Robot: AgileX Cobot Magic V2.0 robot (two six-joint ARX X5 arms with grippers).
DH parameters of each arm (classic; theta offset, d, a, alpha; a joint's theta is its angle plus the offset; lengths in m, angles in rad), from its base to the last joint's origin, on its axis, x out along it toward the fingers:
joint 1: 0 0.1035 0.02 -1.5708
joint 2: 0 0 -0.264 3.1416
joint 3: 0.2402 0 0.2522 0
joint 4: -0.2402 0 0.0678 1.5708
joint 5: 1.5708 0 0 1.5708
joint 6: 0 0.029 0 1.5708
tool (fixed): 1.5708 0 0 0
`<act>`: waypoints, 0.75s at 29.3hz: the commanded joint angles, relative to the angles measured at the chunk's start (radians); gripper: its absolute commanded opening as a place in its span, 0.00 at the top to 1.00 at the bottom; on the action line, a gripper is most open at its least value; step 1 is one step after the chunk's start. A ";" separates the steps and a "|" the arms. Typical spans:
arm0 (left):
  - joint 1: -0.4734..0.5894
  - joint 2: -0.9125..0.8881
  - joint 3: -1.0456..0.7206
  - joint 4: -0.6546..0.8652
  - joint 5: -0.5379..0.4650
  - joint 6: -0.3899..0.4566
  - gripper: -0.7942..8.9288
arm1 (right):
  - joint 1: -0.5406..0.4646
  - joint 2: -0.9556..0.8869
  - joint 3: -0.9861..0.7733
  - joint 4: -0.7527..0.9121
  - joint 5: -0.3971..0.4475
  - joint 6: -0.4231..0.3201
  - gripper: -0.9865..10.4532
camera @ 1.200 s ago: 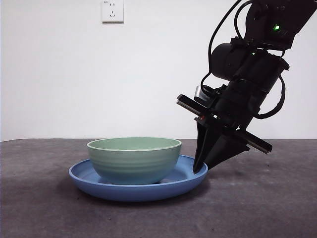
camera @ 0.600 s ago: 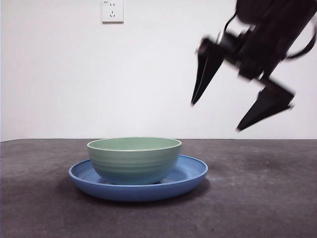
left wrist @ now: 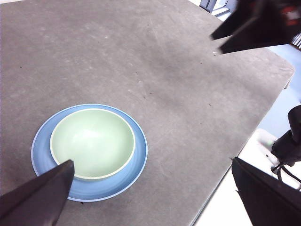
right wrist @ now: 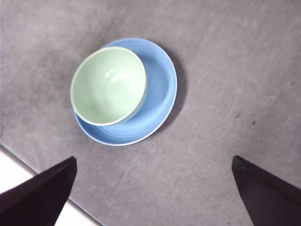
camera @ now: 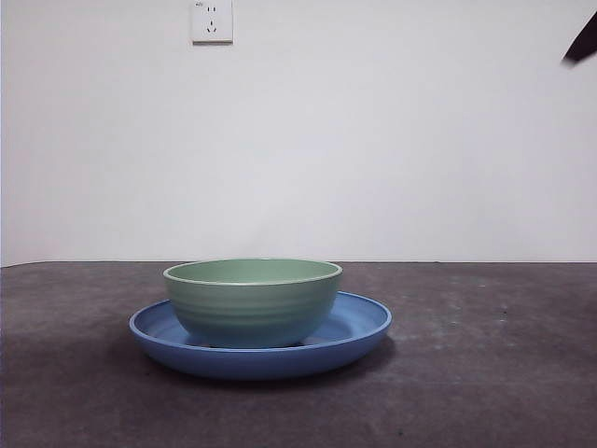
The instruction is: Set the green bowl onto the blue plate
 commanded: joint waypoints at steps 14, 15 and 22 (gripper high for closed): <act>-0.009 0.004 0.007 0.011 0.002 -0.002 0.34 | 0.006 -0.205 0.018 -0.042 0.003 -0.074 0.34; -0.009 0.004 0.007 0.011 0.002 -0.001 0.35 | 0.006 -0.205 0.018 -0.042 0.003 -0.073 0.34; -0.009 0.005 0.007 0.005 0.002 0.021 0.92 | 0.006 -0.204 0.018 -0.050 -0.009 -0.073 0.93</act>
